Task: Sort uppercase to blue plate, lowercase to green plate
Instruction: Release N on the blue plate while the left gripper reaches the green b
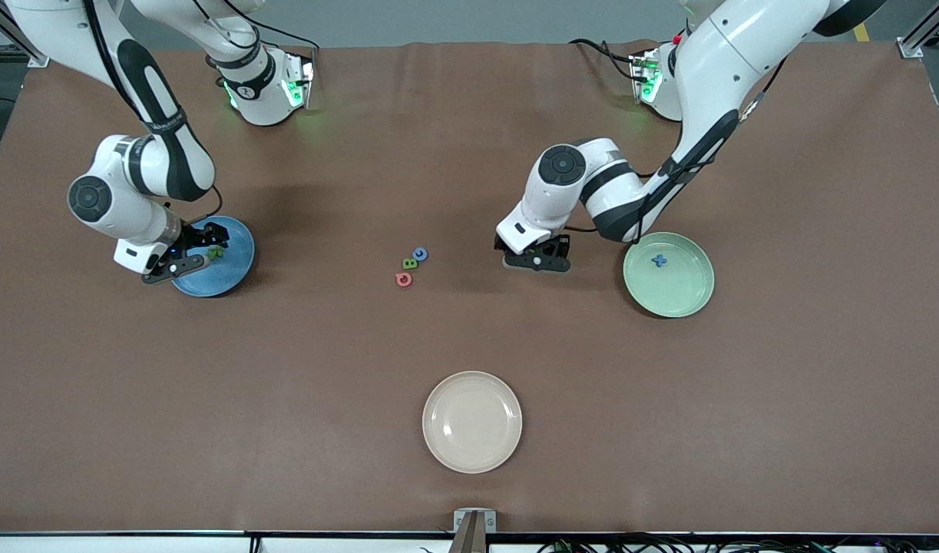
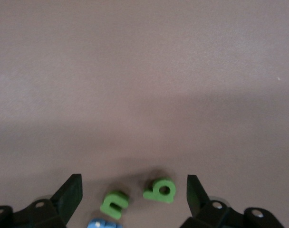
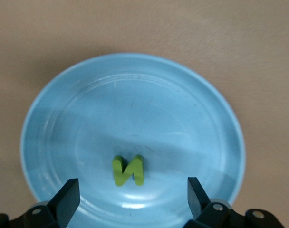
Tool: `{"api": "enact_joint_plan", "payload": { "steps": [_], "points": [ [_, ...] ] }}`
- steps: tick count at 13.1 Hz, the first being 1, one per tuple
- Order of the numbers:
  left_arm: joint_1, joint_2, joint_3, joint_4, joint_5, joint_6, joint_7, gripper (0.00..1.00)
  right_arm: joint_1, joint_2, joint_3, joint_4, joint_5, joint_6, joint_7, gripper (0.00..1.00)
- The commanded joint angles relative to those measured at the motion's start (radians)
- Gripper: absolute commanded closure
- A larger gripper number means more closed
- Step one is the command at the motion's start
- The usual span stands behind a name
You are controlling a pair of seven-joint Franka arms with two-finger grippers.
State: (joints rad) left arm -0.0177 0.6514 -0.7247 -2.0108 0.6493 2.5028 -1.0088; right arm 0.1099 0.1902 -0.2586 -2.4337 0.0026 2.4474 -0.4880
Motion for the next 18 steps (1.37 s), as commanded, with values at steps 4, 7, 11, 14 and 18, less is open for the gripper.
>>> {"api": "enact_joint_plan", "payload": {
  "steps": [4, 7, 11, 14, 18],
  "points": [
    [-0.059, 0.047, 0.005, 0.032, 0.047, -0.009, -0.022, 0.09, -0.046, -0.121, 0.018, 0.18, -0.001, -0.348, 0.211, 0.0],
    [-0.07, 0.056, 0.007, 0.023, 0.049, -0.009, -0.022, 0.12, -0.033, -0.123, 0.025, 0.327, 0.0, -0.526, 0.314, 0.0],
    [-0.084, 0.074, 0.022, 0.024, 0.052, -0.009, -0.022, 0.17, -0.055, -0.02, 0.021, 0.586, 0.037, -0.687, 0.315, 0.0],
    [-0.085, 0.074, 0.024, 0.024, 0.05, -0.009, -0.022, 0.22, -0.052, -0.006, 0.021, 0.617, 0.069, -0.749, 0.398, 0.0],
    [-0.097, 0.082, 0.027, 0.035, 0.047, -0.009, -0.028, 0.27, 0.048, -0.078, 0.025, 0.492, 0.074, -0.67, 0.722, 0.0]
  ]
}}
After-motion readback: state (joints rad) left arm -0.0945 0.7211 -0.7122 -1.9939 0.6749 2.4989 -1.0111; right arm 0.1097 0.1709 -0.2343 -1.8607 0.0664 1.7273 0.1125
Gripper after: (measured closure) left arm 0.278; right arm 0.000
